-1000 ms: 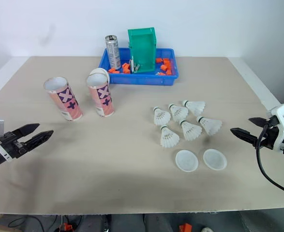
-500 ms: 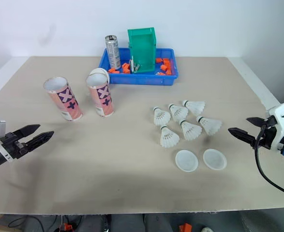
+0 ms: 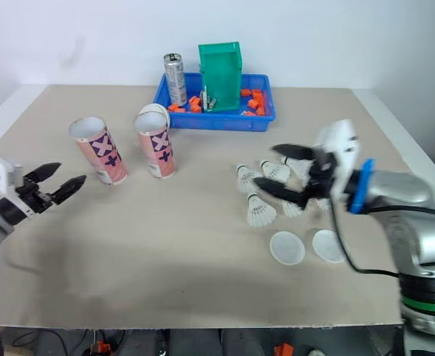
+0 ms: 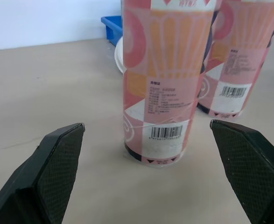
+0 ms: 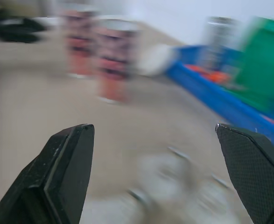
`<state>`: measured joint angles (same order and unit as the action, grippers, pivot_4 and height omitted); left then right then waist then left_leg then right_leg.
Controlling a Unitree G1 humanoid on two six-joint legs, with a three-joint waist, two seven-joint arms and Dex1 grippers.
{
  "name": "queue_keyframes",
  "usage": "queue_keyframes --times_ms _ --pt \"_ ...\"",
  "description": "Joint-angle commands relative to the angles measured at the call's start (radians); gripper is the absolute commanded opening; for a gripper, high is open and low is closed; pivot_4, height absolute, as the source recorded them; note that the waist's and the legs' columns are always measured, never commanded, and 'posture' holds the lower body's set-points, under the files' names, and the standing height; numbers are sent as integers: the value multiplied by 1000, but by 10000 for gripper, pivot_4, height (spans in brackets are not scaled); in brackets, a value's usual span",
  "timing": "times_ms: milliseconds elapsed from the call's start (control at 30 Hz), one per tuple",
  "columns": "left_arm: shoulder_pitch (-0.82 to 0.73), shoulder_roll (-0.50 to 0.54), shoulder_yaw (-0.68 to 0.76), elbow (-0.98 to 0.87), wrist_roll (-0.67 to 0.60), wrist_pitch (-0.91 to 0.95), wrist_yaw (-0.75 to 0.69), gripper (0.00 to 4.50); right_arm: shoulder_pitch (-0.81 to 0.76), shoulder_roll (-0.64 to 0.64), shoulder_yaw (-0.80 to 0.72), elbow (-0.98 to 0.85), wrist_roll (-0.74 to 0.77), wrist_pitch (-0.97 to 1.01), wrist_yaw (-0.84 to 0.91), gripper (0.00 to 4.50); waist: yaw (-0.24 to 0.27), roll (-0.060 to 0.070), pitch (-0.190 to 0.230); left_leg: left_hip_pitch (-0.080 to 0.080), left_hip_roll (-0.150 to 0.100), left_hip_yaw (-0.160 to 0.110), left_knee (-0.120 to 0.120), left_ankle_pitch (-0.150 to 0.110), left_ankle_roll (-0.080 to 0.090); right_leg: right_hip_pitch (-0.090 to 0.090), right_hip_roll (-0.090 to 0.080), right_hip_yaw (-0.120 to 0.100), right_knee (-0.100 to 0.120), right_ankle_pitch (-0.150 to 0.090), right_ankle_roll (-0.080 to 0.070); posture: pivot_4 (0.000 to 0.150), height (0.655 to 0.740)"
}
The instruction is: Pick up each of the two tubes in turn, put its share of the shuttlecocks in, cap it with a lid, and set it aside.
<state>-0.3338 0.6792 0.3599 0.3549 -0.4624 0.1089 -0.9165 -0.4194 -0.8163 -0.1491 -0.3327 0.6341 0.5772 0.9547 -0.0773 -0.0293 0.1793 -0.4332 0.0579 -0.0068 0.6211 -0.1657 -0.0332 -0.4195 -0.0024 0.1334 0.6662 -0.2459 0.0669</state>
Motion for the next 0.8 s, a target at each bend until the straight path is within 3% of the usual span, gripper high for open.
queue_keyframes --times_ms 33,300,800 --pt "-117 11 -62 163 81 -119 -63 45000 -59 78 95 -73 -49 4 -92 44631 4 0 0 -2 0 0 1 0 0 -1 0 0 0 2 3 1500 7362" --pt "-322 -23 -115 460 139 -241 -110 45000 -24 165 154 -168 -43 32 -171 44631 18 -1 0 -7 -1 -4 1 0 0 -4 0 -2 0 1 4 1500 7362" --pt "-563 -93 -164 784 226 -337 -143 45000 48 219 151 -313 14 116 -289 44631 30 -2 -1 -7 0 -7 4 1 1 -3 4 -2 2 2 4 1500 7362"
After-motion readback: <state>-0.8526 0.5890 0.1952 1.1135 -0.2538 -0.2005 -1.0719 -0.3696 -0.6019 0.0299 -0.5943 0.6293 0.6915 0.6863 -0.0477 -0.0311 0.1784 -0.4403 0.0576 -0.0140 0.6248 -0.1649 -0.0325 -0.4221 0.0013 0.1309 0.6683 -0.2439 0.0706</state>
